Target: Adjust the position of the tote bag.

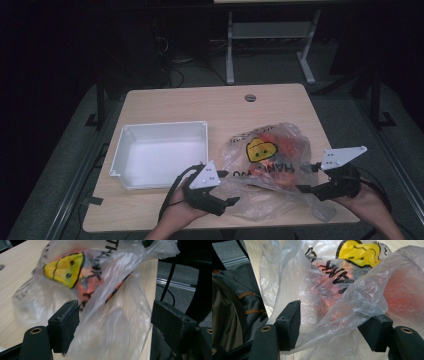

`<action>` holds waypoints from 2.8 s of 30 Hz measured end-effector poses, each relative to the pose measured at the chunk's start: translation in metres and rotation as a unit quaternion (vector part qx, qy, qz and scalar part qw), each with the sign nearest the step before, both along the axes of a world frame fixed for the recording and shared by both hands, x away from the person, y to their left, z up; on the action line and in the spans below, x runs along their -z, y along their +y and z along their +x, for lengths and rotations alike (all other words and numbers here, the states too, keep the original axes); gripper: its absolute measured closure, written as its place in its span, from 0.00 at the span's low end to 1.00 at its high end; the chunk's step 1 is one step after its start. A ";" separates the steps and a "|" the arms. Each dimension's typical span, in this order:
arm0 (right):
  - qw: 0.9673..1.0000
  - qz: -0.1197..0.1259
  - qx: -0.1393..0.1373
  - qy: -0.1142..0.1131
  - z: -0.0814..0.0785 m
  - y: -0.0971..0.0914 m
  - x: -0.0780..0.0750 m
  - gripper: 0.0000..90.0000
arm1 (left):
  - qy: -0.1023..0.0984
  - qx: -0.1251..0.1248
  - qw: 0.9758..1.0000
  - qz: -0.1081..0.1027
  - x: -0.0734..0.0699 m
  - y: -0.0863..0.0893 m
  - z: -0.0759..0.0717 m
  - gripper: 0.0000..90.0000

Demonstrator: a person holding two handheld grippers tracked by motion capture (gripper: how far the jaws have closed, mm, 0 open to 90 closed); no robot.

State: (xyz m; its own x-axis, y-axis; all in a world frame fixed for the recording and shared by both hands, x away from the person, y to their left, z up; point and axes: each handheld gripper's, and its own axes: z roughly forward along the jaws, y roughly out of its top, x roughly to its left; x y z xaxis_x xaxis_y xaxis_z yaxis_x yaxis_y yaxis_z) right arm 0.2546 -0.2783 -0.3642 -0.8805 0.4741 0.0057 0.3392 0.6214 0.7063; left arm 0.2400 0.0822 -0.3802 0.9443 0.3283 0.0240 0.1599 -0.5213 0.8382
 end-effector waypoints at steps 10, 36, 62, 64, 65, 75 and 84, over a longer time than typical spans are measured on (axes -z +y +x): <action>1.000 0.004 0.005 0.002 -0.003 -0.009 -0.004 0.37 | 0.022 -0.004 0.999 0.030 0.011 -0.031 0.019 0.37; 0.998 -0.028 -0.030 -0.048 -0.019 -0.007 -0.040 0.30 | 0.048 0.004 0.996 0.076 -0.004 -0.046 0.041 0.99; 0.991 -0.128 -0.028 -0.017 0.028 0.030 0.036 0.73 | 0.043 -0.045 0.998 0.033 -0.025 -0.047 0.074 1.00; 0.992 -0.125 -0.025 -0.013 0.028 0.027 0.037 0.85 | 0.044 -0.049 0.997 0.035 -0.024 -0.046 0.075 1.00; 0.992 -0.125 -0.026 -0.011 0.028 0.025 0.037 0.88 | 0.041 -0.053 0.997 0.037 -0.024 -0.046 0.076 1.00; 0.995 -0.094 0.005 -0.037 0.029 0.000 -0.003 0.93 | 0.037 -0.076 0.996 0.040 -0.024 -0.046 0.084 1.00; 0.997 -0.065 0.039 -0.022 0.055 -0.016 -0.005 0.94 | 0.037 -0.091 0.994 0.051 -0.019 -0.053 0.092 1.00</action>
